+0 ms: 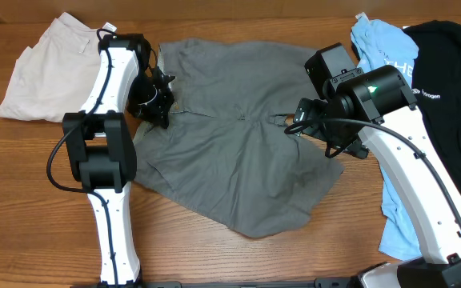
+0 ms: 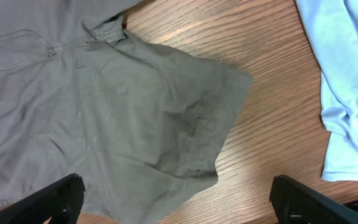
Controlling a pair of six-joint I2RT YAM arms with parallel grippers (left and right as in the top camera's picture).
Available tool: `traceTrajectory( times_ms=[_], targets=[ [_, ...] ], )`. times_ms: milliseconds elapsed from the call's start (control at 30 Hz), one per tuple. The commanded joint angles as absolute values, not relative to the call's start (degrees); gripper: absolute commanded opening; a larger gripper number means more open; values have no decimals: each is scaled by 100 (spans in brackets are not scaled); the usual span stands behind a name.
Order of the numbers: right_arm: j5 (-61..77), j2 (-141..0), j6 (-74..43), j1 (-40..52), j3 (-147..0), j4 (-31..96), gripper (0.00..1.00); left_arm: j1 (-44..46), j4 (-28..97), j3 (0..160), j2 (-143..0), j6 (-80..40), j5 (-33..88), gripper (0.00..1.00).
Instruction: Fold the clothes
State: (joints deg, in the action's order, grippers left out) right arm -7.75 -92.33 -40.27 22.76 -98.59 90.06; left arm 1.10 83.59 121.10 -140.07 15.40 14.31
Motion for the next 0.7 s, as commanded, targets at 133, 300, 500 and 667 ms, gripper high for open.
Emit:
traceTrajectory(
  times_ms=[133, 300, 500, 667],
  targets=[
    [-834, -9150, -4053, 2281, -9852, 9006, 100, -237, 8549, 12490, -13885, 856, 1424, 4],
    [-836, -9150, -4053, 2281, -9852, 8978, 100, -541, 8628, 12490, -13594, 657, 1413, 4],
    [-834, -9150, -4053, 2281, -9852, 8892, 100, -591, 8801, 12457, -13598, 333, 858, 4],
    [-834, -9150, -4053, 2281, -9852, 8901, 100, -598, 8847, 12457, -13598, -158, 270, 4]
  ],
)
